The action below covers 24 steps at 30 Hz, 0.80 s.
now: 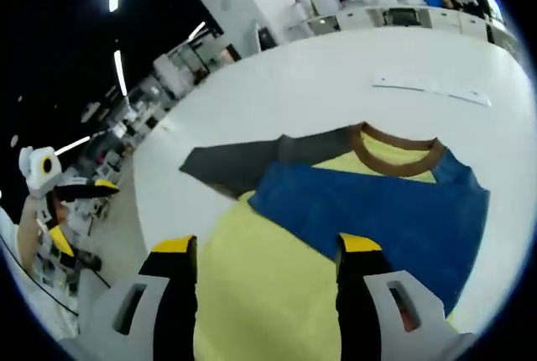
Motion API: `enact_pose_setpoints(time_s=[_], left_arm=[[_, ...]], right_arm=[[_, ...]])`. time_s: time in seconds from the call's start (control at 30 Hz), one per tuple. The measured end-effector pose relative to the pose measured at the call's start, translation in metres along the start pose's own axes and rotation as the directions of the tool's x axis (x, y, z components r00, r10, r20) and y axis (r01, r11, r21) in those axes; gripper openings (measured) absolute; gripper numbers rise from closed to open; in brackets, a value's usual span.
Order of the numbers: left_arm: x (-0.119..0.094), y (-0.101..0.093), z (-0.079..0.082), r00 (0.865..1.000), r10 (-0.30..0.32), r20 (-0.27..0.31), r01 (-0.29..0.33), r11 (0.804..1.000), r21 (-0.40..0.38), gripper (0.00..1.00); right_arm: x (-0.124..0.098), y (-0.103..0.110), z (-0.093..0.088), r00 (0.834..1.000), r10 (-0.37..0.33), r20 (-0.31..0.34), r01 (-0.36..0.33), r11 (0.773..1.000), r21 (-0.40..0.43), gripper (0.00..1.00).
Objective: Fold the garment on the visible template until the final outline fits inside the template.
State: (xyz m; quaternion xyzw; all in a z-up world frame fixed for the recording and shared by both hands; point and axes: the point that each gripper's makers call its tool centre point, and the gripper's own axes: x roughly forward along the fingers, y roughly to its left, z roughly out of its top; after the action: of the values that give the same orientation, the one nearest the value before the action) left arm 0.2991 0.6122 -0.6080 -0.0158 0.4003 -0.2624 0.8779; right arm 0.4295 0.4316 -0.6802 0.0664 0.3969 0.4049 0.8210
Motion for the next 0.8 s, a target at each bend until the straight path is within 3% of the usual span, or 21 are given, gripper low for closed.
enact_pose_setpoints(time_s=[0.53,0.8], left_arm=[[-0.008,-0.008,0.005,1.0,0.015,0.0,-0.015,0.999,0.031,0.93],[-0.014,-0.012,0.007,1.0,0.023,0.009,-0.023,0.999,0.044,0.93]], right_arm=[[-0.052,-0.003,-0.022,0.999,-0.018,0.029,0.019,0.999,-0.034,0.86],[-0.082,0.002,-0.027,0.996,-0.014,0.091,0.017,0.999,-0.03,0.95]])
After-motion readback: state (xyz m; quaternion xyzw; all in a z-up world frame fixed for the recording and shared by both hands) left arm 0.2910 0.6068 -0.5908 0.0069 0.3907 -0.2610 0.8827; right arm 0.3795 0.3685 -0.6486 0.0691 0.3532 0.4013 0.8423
